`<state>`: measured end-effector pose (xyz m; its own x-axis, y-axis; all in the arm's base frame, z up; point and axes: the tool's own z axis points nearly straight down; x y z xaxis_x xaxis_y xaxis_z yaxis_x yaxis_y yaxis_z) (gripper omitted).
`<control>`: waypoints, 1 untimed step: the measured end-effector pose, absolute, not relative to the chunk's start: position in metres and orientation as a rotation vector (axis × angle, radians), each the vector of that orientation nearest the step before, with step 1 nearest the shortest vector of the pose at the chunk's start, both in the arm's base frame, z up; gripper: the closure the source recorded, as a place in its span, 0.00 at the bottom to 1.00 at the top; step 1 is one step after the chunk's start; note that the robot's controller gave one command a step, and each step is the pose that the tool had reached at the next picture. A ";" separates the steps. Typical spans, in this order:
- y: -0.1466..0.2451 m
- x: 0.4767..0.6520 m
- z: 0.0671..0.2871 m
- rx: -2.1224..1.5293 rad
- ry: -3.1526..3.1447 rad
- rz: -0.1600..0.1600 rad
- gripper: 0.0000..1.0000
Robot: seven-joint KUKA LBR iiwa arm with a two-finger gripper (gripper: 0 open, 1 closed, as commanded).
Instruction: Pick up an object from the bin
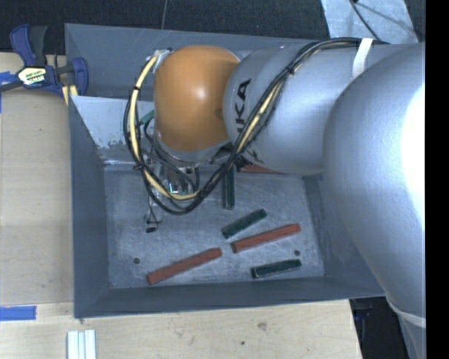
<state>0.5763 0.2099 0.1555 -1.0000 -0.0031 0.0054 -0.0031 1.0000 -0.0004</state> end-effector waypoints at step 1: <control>0.209 0.579 0.160 -0.001 -3.144 -0.002 0.00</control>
Offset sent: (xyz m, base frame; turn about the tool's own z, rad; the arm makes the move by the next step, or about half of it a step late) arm -0.0650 -0.0418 -0.0855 -0.3286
